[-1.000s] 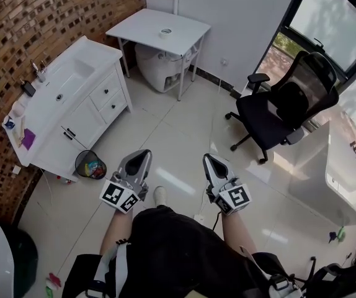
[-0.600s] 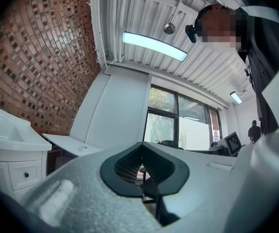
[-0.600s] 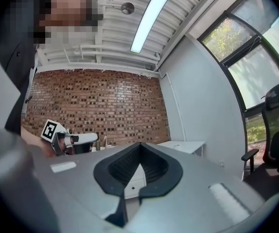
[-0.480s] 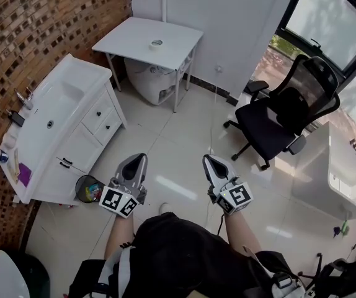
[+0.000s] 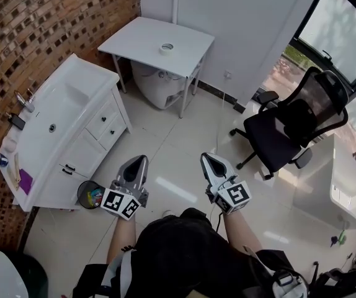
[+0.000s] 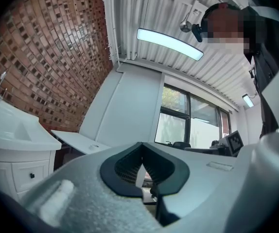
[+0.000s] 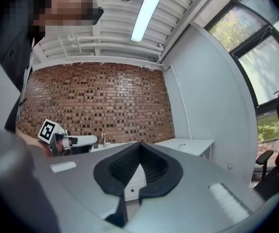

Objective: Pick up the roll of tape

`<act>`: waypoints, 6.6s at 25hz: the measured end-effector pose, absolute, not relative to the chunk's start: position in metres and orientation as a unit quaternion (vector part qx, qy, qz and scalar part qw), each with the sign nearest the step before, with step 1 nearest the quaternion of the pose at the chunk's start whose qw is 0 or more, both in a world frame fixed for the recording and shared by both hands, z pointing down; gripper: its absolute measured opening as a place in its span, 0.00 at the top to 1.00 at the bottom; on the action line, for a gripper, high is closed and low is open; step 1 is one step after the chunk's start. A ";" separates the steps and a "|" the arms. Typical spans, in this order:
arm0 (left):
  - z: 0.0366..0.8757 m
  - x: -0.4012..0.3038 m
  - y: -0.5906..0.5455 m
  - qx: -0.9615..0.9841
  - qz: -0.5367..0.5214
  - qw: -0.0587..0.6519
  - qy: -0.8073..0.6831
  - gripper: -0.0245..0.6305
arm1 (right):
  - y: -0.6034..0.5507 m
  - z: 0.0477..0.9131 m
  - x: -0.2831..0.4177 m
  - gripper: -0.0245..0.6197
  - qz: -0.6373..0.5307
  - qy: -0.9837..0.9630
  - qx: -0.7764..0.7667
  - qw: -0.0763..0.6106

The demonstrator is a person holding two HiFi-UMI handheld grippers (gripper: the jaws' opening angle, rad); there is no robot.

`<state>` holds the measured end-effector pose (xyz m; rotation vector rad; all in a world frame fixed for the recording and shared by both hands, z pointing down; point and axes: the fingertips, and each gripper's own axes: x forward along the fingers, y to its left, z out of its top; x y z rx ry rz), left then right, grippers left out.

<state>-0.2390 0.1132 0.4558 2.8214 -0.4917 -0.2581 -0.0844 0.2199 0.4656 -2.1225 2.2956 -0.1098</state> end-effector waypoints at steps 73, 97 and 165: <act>0.463 0.146 -0.281 0.980 -0.089 0.101 -0.149 0.96 | -0.146 0.472 0.291 0.95 -0.028 0.697 -0.717 0.004; 0.486 0.110 -0.410 0.953 -0.074 0.117 -0.271 0.96 | -0.340 0.497 0.302 0.95 -0.035 0.783 -0.621 -0.031; 0.512 0.141 -0.482 0.929 -0.047 0.121 -0.347 0.96 | -0.487 0.663 0.266 0.69 -0.128 0.864 -0.347 -0.342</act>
